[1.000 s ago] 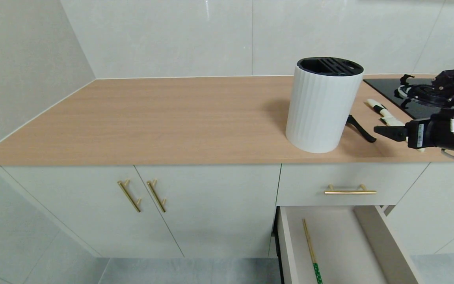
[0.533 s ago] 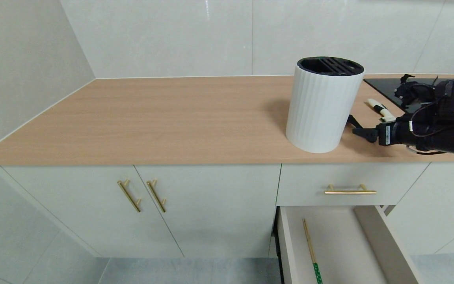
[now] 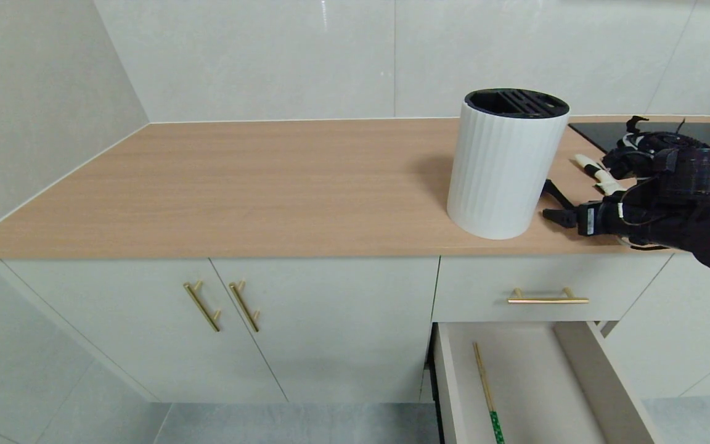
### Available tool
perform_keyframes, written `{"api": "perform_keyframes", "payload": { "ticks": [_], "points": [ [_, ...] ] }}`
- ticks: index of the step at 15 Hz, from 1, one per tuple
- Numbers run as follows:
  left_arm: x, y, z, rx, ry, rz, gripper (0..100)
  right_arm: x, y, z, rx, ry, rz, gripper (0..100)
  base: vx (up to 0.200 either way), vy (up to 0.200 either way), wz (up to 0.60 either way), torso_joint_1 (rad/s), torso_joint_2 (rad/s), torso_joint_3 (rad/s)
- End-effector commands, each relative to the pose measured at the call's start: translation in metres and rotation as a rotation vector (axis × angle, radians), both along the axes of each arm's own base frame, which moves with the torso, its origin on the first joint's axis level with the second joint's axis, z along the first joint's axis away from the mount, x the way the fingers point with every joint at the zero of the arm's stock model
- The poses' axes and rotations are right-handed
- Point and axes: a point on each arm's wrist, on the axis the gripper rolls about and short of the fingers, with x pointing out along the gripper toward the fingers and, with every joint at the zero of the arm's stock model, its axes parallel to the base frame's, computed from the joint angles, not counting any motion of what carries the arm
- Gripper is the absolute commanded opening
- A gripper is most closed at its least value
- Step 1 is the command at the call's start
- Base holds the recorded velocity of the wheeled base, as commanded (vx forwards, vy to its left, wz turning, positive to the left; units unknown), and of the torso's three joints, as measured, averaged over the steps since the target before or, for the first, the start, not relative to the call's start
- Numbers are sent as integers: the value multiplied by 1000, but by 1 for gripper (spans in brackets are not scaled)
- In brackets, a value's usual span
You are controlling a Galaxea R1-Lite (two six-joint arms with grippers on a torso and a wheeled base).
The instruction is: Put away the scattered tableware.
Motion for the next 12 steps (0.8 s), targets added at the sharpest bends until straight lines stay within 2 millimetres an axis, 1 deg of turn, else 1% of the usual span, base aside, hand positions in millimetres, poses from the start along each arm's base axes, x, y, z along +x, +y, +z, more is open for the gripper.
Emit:
{"api": "perform_keyframes", "payload": {
  "ticks": [1, 4, 5, 12],
  "points": [
    [0, 0, 0, 0, 0, 0, 100, 5, -1, -8, 1, 12, -2, 100, 0, 0, 0, 0, 0, 0],
    [0, 0, 0, 0, 0, 0, 100, 5, -1, -6, 5, 4, -4, 100, 0, 0, 0, 0, 0, 0],
    [0, 0, 0, 0, 0, 0, 100, 5, -1, -6, 13, 4, -7, 0, 0, 0, 0, 0, 0, 0],
    [0, 0, 0, 0, 0, 0, 100, 5, 0, -6, 14, 6, -5, 0, 0, 0, 0, 0, 0, 0]
  ]
}}
